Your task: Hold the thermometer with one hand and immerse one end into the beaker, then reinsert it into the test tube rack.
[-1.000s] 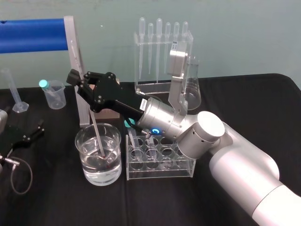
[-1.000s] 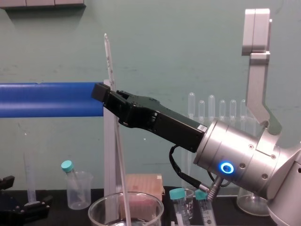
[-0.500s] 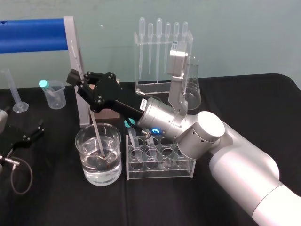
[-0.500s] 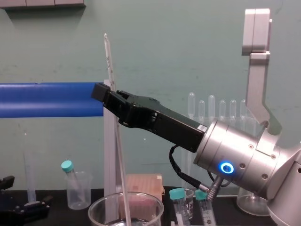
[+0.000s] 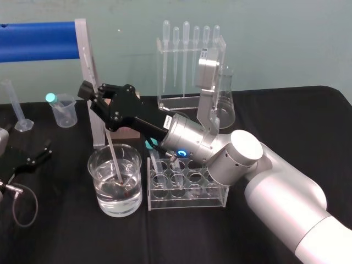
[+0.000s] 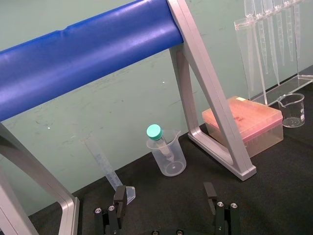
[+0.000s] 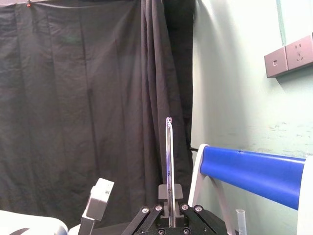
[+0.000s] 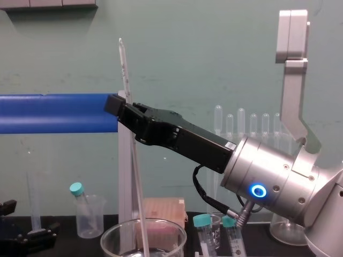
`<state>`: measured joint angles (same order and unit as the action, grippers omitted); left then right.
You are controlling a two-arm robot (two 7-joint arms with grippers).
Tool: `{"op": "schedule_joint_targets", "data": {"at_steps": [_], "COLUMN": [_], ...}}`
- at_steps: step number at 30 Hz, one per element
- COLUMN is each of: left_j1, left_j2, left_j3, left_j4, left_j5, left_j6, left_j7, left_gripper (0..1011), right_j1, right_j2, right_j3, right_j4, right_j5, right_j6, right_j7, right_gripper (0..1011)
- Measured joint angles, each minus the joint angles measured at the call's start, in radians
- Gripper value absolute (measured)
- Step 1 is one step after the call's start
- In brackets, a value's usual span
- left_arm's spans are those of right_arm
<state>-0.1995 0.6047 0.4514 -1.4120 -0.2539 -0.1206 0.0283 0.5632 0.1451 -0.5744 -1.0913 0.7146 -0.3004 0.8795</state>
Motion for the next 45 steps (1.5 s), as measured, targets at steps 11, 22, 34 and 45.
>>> {"op": "schedule_joint_targets", "data": {"at_steps": [11, 22, 34, 45], "left_j1": [0.000, 0.000, 0.000, 0.000], "left_j2": [0.000, 0.000, 0.000, 0.000], "left_j3": [0.000, 0.000, 0.000, 0.000], "left_j4": [0.000, 0.000, 0.000, 0.000], "left_j5": [0.000, 0.000, 0.000, 0.000], "left_j6": [0.000, 0.000, 0.000, 0.000], "left_j7": [0.000, 0.000, 0.000, 0.000], "left_gripper": [1008, 1008, 1008, 1008], "right_j1": [0.000, 0.000, 0.000, 0.000], "right_j2": [0.000, 0.000, 0.000, 0.000], "right_j3": [0.000, 0.000, 0.000, 0.000], "right_j4": [0.000, 0.000, 0.000, 0.000], "right_j5": [0.000, 0.000, 0.000, 0.000], "right_j6": [0.000, 0.000, 0.000, 0.000], "right_j7": [0.000, 0.000, 0.000, 0.000], "right_gripper": [55, 55, 55, 55]}}
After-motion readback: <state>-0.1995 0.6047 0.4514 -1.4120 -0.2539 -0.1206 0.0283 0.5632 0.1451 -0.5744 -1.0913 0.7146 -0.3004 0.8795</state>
